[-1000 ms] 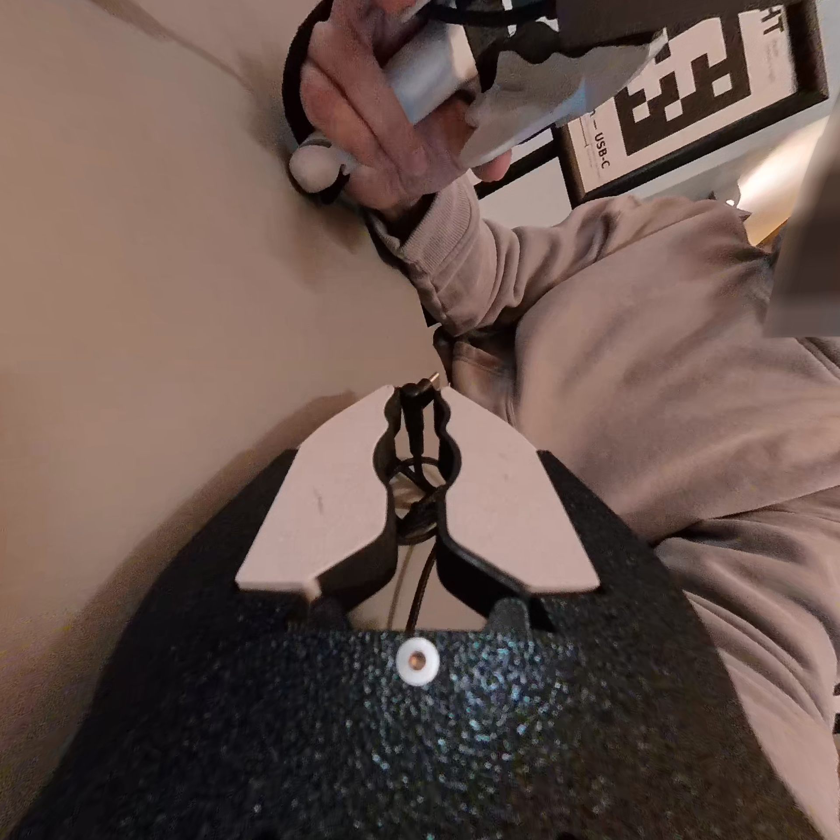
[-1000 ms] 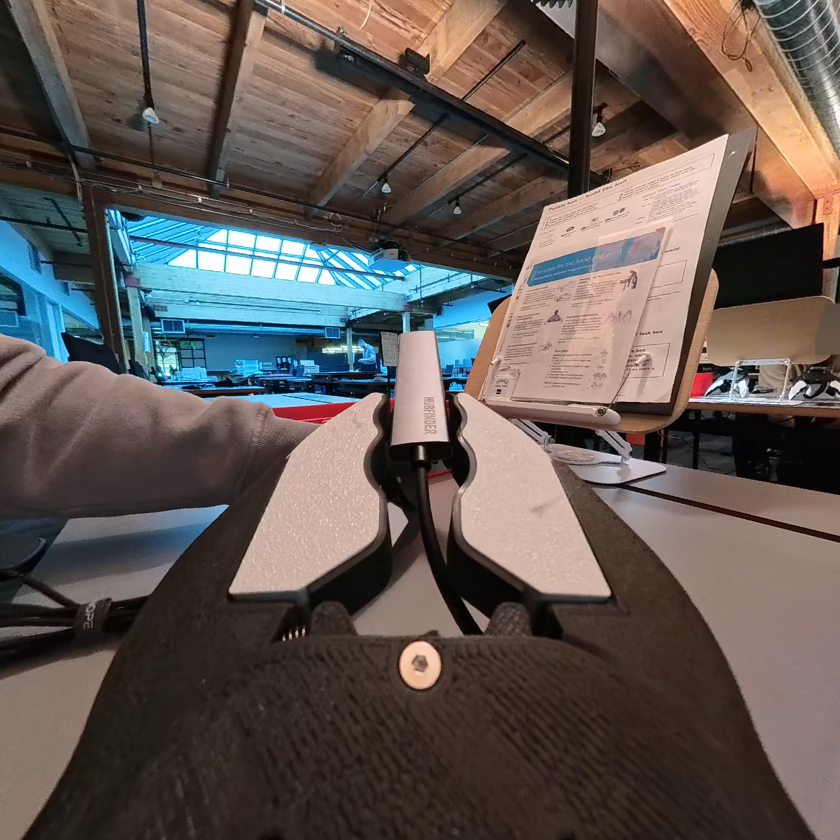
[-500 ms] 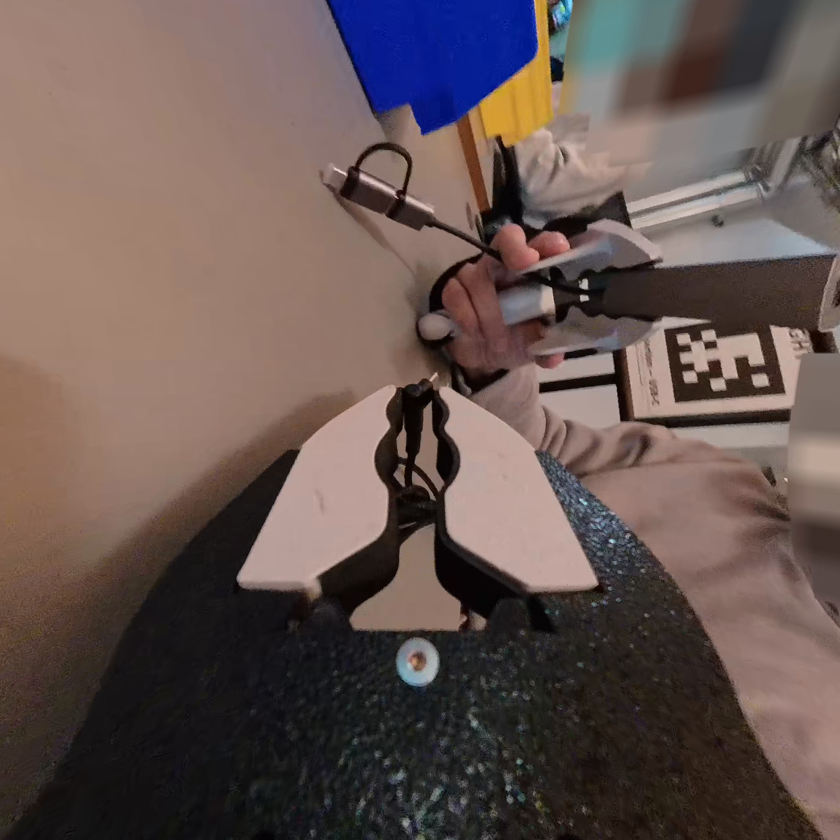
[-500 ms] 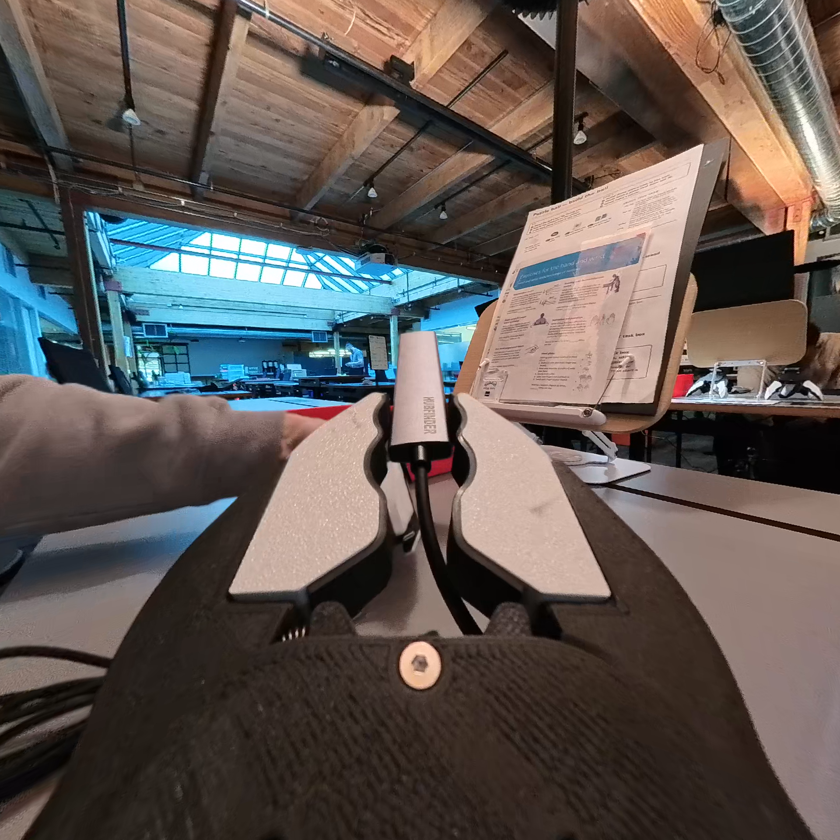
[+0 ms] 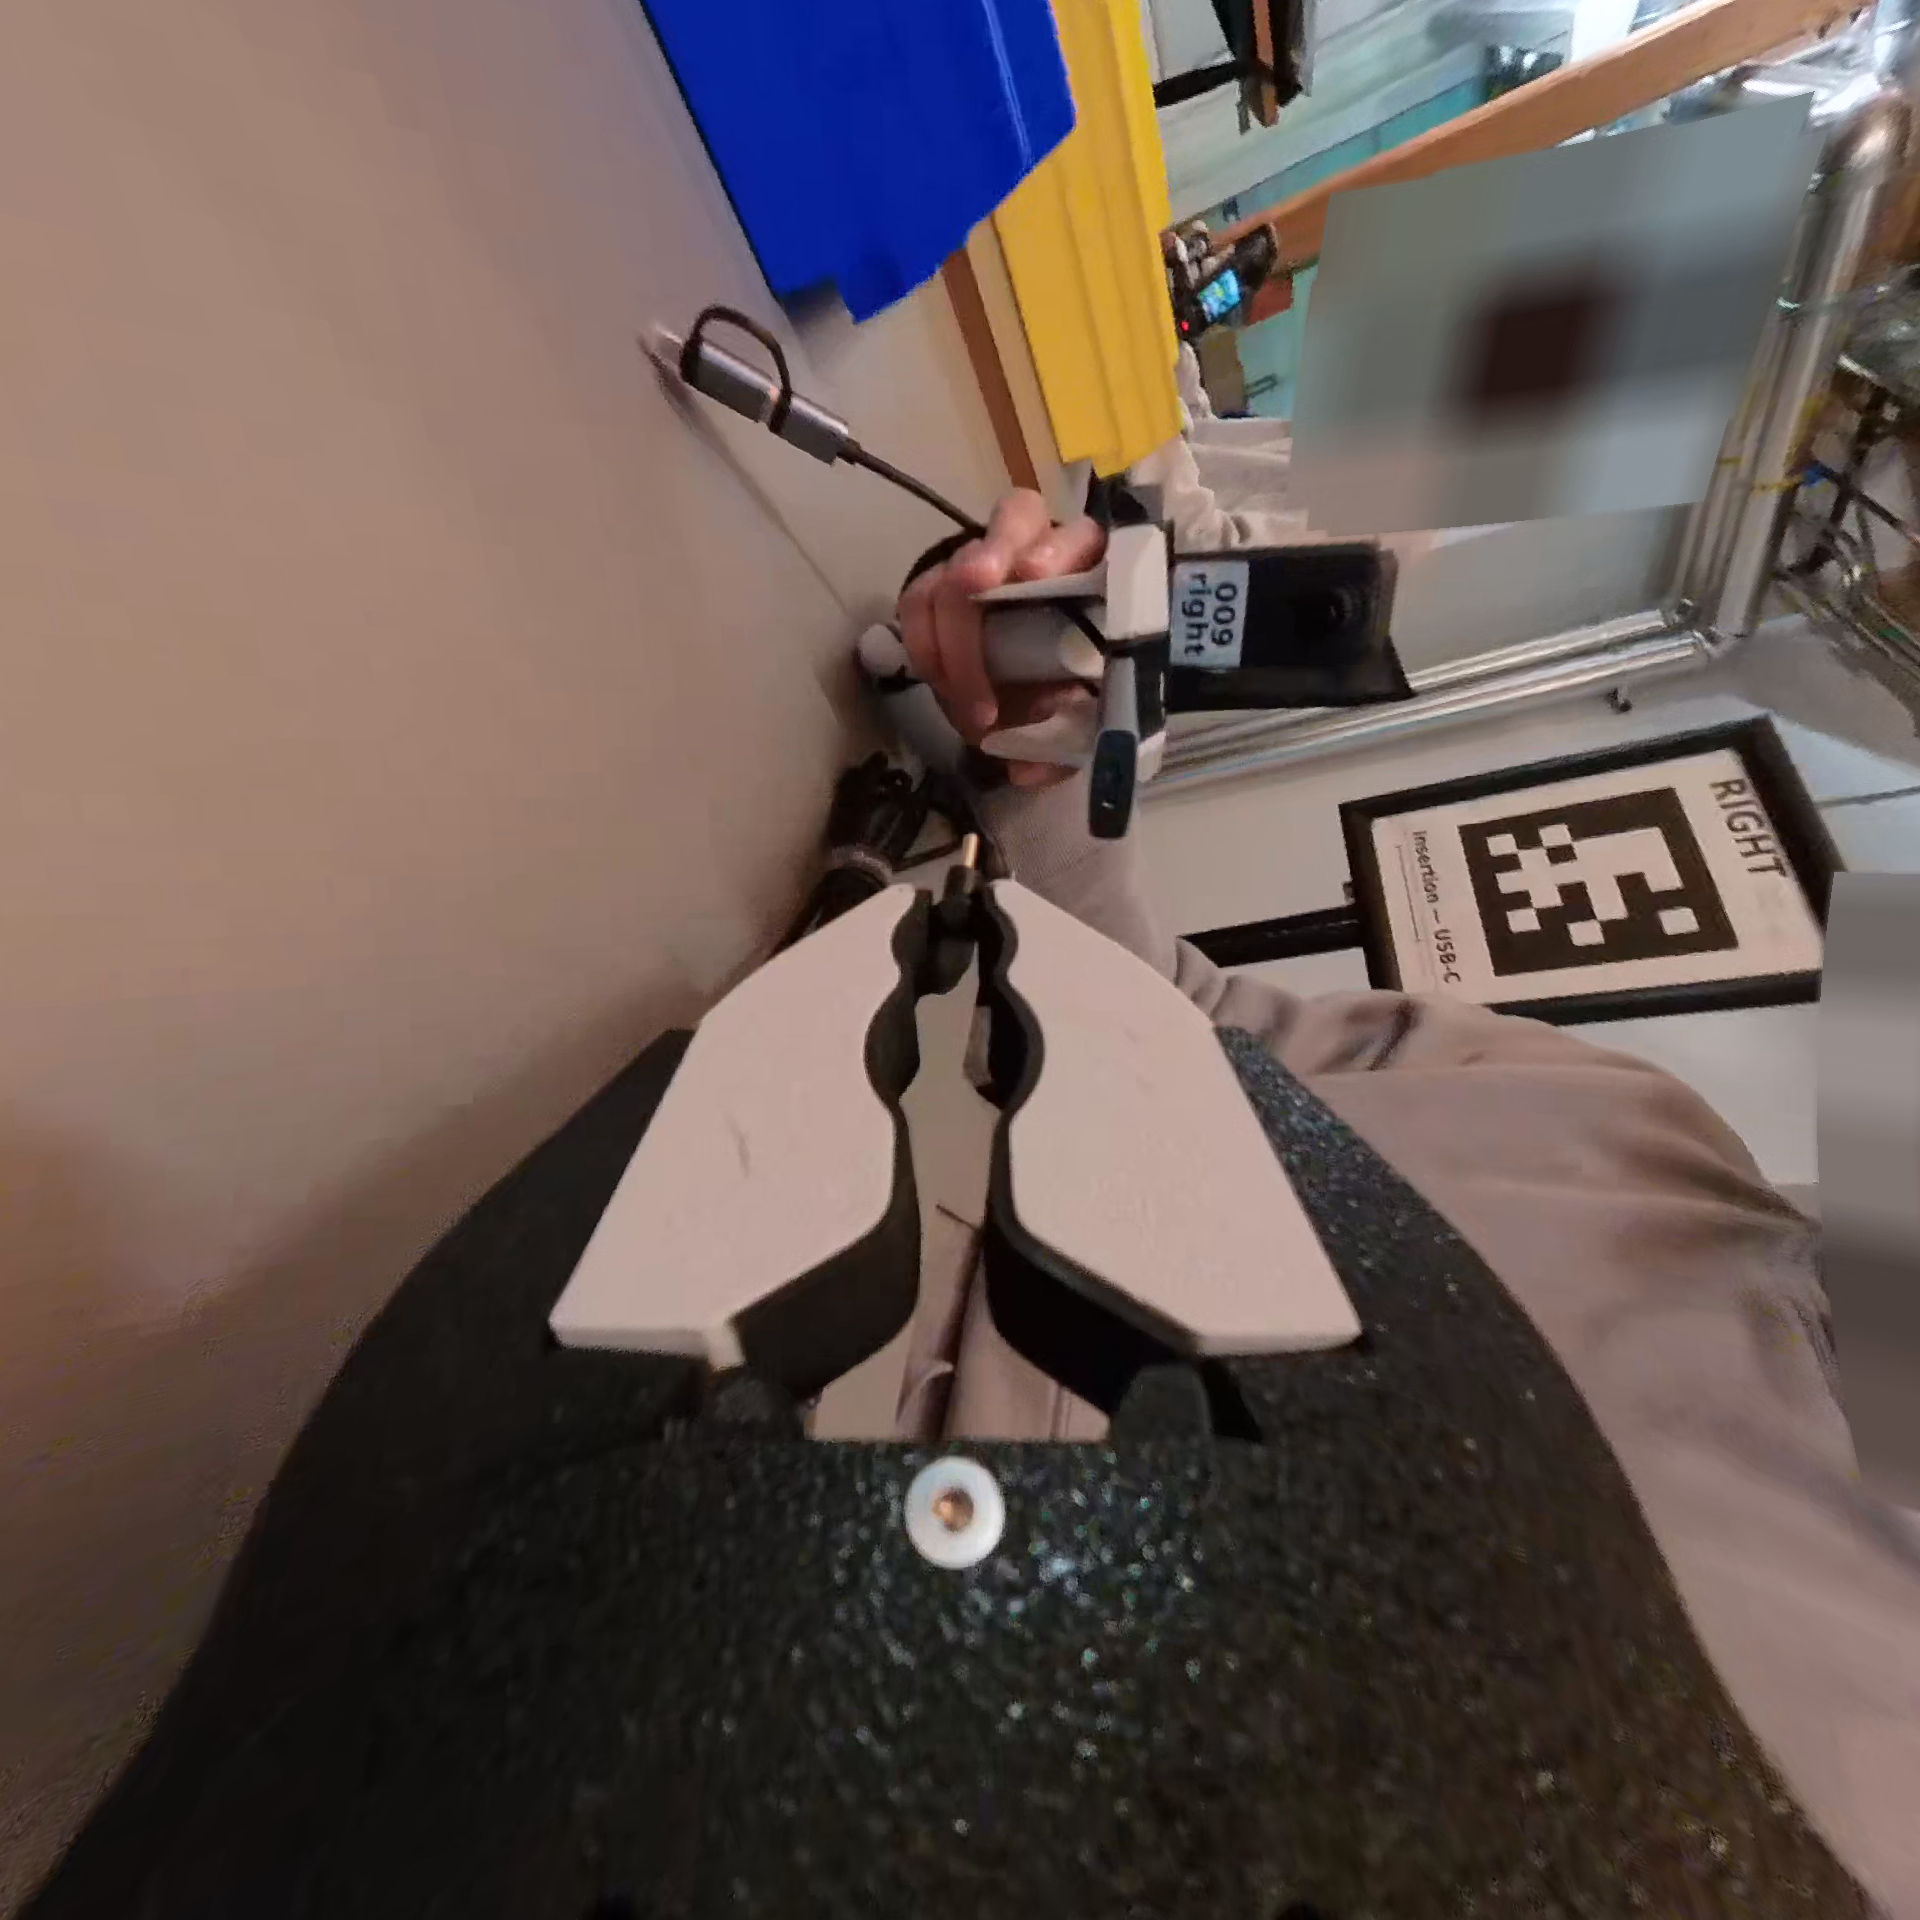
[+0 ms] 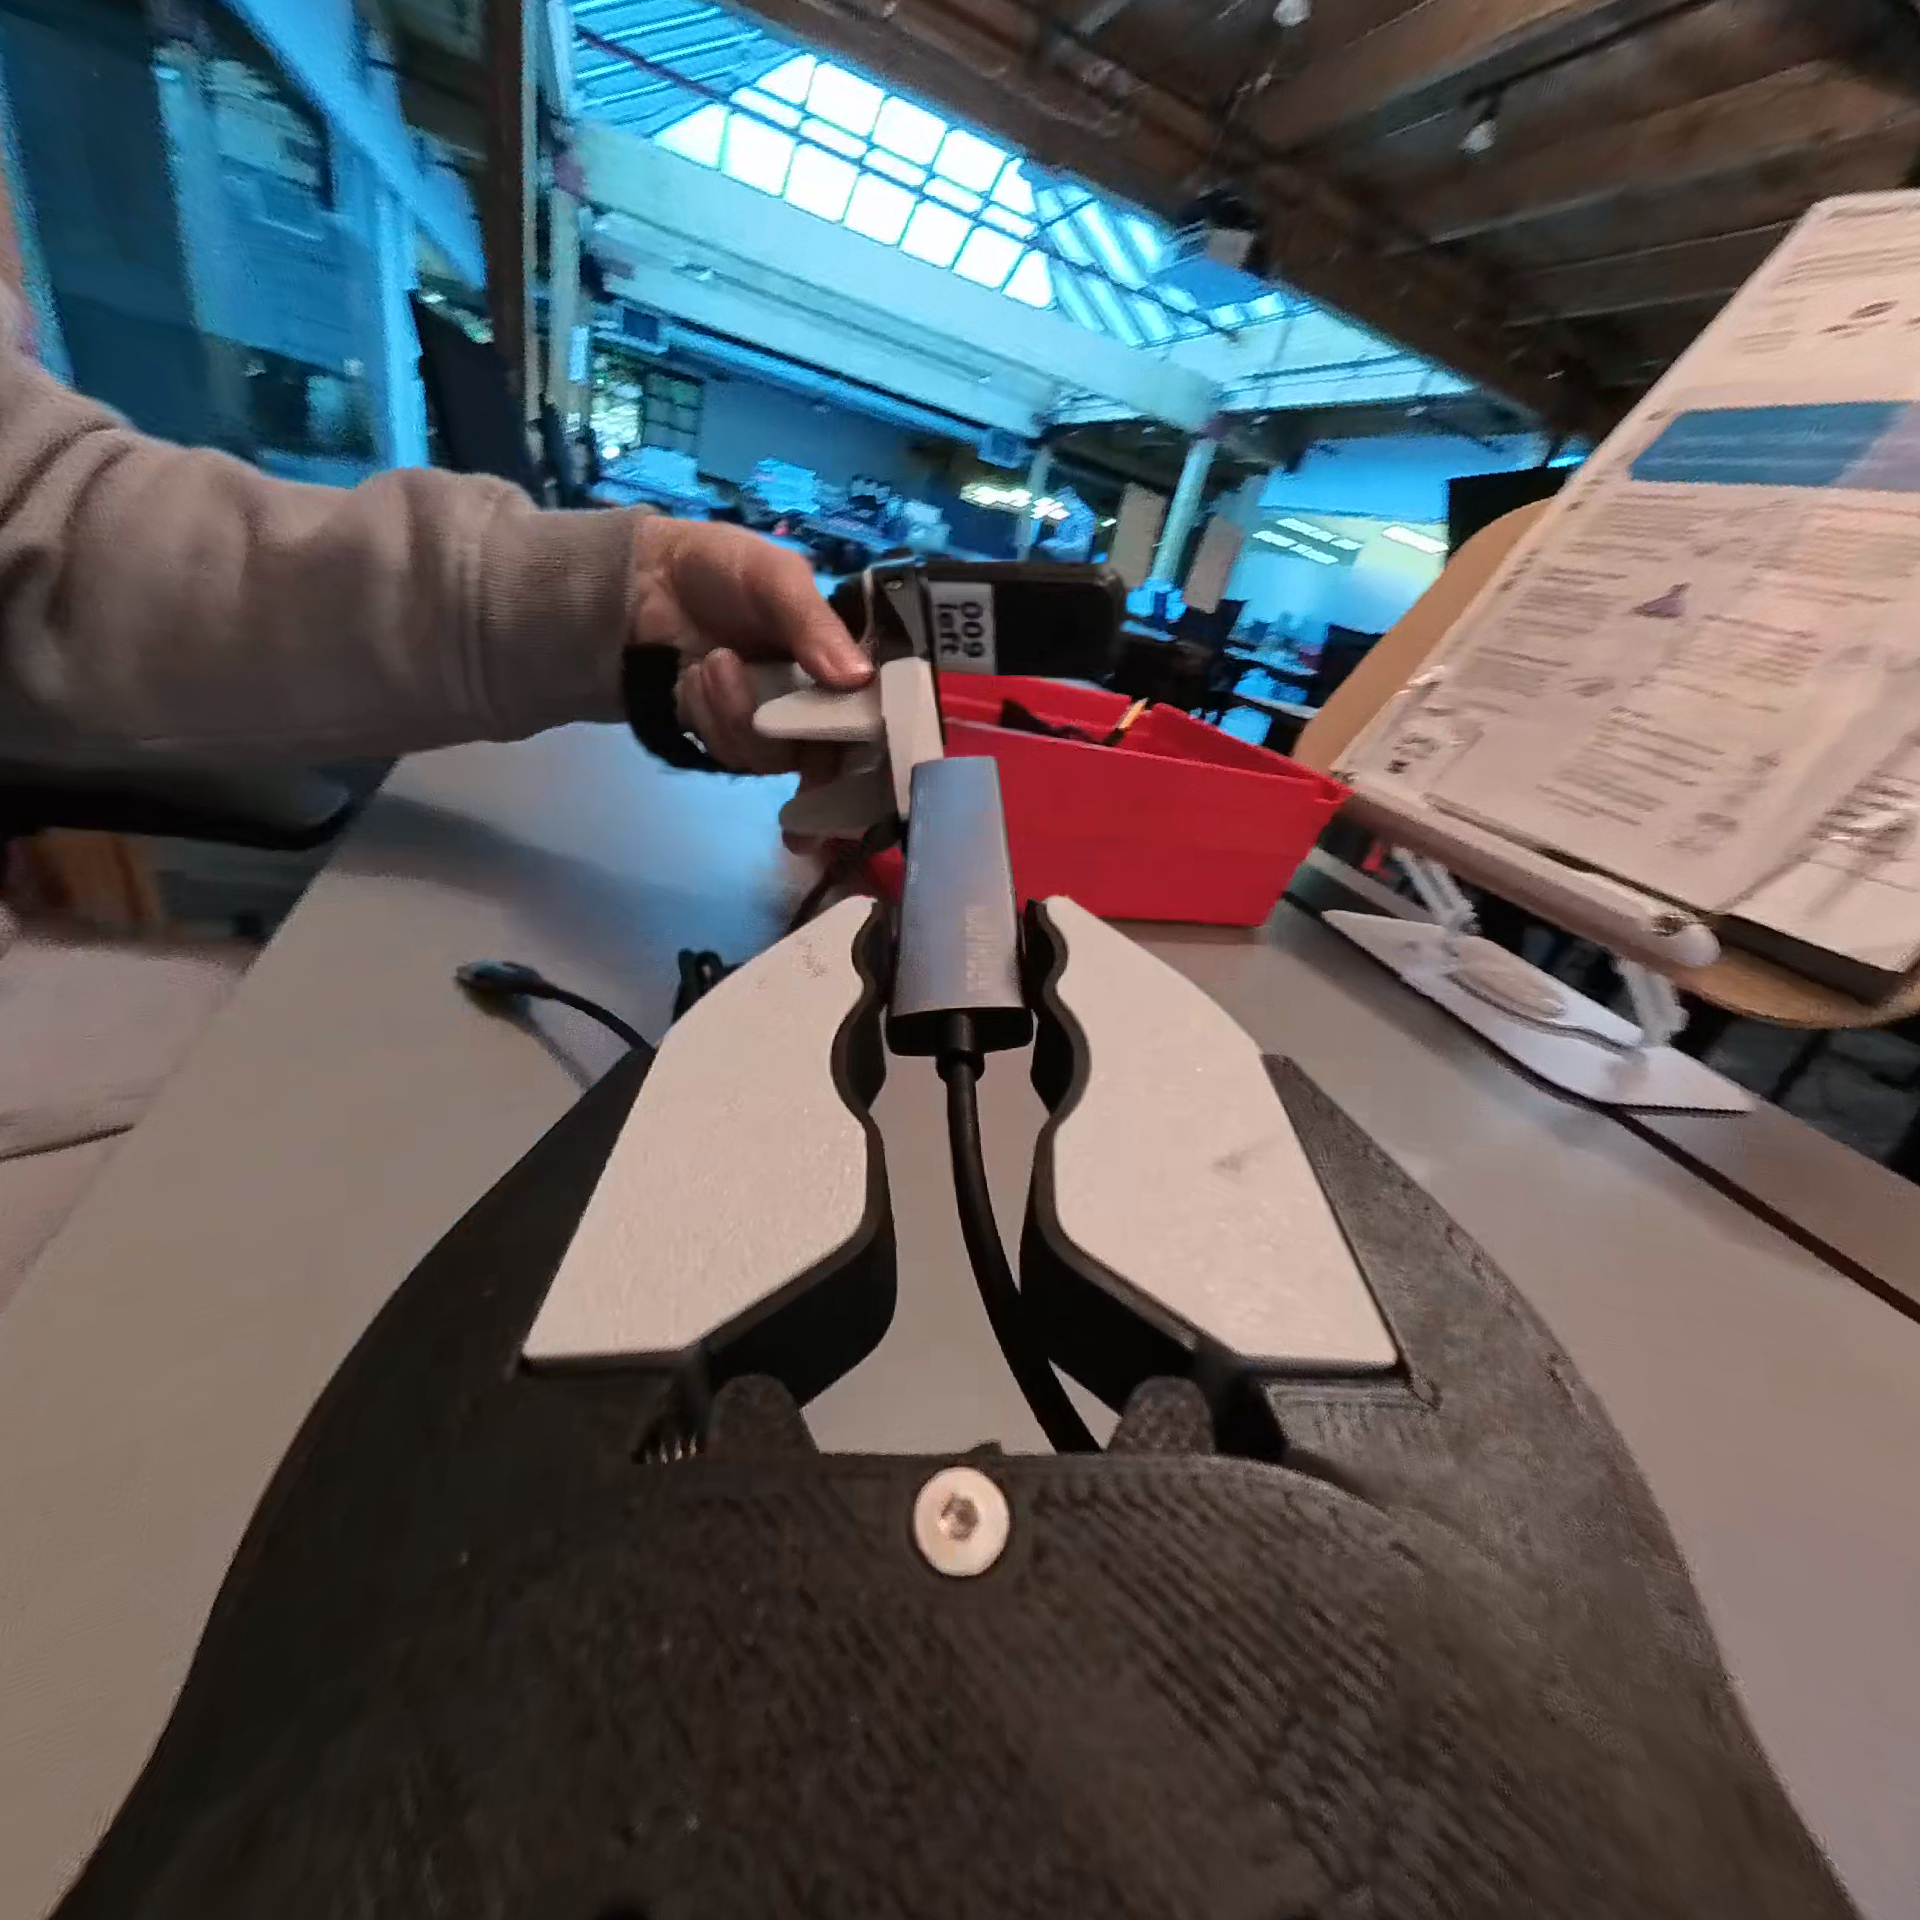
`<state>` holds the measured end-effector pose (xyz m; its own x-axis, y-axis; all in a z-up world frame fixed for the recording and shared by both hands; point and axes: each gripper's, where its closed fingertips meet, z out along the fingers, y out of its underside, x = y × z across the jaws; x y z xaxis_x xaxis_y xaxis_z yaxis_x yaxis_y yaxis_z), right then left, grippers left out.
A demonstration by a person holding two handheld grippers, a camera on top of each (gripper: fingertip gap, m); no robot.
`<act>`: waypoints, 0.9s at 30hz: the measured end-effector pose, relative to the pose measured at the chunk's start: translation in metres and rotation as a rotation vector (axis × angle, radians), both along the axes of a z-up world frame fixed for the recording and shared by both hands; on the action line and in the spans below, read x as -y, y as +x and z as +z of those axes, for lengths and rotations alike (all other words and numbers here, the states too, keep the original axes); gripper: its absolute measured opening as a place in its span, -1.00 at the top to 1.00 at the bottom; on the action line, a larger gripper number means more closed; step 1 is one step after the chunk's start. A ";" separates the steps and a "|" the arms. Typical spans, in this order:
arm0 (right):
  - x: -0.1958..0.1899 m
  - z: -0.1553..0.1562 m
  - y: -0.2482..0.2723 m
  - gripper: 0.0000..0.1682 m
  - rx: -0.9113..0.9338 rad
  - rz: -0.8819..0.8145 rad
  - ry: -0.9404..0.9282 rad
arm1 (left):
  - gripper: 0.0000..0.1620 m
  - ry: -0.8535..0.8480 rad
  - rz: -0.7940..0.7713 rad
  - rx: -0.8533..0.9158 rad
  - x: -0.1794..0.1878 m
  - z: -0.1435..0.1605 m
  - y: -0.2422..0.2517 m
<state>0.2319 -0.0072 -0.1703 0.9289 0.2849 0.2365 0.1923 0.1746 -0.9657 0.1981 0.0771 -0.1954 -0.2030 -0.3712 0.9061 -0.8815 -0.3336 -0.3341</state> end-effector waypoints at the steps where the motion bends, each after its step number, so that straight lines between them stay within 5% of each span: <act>1: 0.000 -0.003 -0.005 0.71 0.007 0.033 -0.027 | 0.91 -0.017 -0.022 0.006 0.004 -0.001 -0.007; 10: 0.003 -0.016 -0.030 0.71 -0.002 0.230 -0.163 | 0.91 -0.179 -0.199 0.024 0.031 -0.008 -0.047; 27: 0.006 -0.019 -0.042 0.71 -0.038 0.326 -0.218 | 0.91 -0.186 -0.290 0.051 0.037 0.000 -0.062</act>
